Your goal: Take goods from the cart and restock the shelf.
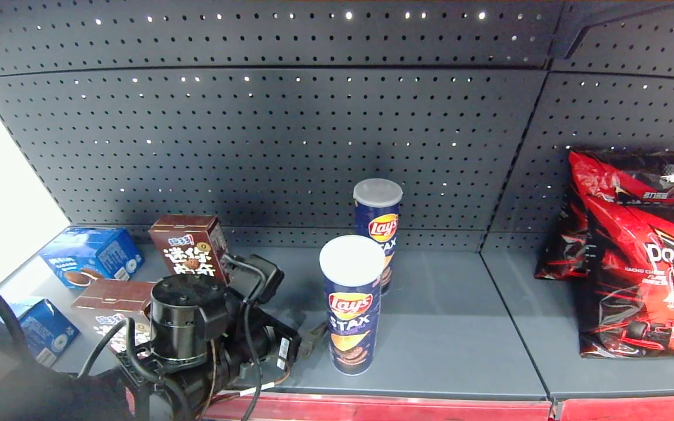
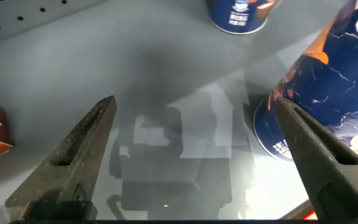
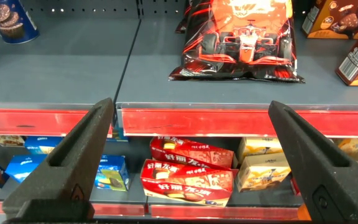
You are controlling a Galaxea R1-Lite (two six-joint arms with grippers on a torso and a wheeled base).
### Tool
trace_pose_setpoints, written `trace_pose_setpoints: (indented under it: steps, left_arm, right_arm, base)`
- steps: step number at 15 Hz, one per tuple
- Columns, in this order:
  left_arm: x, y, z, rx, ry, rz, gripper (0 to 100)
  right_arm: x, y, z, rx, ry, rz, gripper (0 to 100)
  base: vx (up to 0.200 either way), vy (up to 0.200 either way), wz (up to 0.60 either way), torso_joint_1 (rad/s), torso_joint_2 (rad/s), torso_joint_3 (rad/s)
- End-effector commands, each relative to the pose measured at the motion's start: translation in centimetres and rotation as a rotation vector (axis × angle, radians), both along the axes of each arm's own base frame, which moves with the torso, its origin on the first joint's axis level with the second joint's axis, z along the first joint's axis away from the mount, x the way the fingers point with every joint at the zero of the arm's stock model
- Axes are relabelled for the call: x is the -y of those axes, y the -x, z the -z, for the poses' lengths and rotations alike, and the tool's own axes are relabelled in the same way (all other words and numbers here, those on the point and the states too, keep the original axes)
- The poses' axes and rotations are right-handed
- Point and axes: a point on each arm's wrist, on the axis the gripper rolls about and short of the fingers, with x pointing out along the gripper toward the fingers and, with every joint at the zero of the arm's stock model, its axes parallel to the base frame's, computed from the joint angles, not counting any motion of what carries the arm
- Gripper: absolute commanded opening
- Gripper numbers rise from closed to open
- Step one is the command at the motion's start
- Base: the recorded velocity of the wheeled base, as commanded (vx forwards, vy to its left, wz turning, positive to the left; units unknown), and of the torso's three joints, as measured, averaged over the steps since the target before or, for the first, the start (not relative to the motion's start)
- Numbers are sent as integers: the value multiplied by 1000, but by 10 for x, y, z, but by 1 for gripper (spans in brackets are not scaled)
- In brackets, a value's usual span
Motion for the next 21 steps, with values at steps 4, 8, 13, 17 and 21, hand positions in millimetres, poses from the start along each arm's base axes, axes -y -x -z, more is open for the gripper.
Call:
trace_pose_setpoints:
  steps: [4, 8, 13, 17, 21]
  left_arm:
    - [6, 4, -1, -2, 13, 9, 100]
    - [11, 6, 0, -4, 11, 27, 100]
    - [18, 9, 1, -7, 19, 39, 100]
    - [22, 8, 2, -5, 20, 42, 100]
    - [23, 8, 4, -13, 27, 43, 100]
  right_arm:
    - [0, 0, 0, 0, 0, -1, 100]
    - [0, 0, 0, -1, 0, -1, 100]
    - [0, 0, 0, -1, 0, -1, 100]
    - [0, 0, 0, 0, 0, -1, 100]
    - [0, 0, 0, -1, 0, -1, 100]
  base:
    - [0, 0, 0, 0, 0, 0]
    - [0, 0, 0, 0, 0, 0]
    - [0, 0, 0, 0, 0, 0]
    - [0, 0, 0, 0, 0, 0]
    - [0, 0, 0, 0, 0, 0]
